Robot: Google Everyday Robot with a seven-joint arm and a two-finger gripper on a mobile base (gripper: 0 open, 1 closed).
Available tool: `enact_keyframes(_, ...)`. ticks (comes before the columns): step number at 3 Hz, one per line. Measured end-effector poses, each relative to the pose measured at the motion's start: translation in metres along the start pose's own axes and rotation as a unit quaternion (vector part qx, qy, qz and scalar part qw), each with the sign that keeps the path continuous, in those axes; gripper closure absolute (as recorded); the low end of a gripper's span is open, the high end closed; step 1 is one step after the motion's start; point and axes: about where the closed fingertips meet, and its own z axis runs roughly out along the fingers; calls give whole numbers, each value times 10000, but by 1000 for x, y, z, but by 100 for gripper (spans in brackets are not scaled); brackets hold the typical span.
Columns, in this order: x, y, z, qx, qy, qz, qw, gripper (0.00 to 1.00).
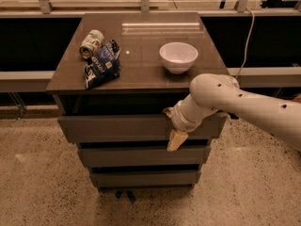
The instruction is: Open top drawer
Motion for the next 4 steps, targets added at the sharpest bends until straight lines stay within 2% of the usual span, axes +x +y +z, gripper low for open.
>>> enact_keyframes(1, -12, 28, -12, -94, -92, -77, 9999, 23)
enact_keyframes(3, -40, 94, -58, -175, -193, -313, 9992, 27)
enact_keyframes(4, -46, 125, -76, -254, -150, -274, 9992, 28)
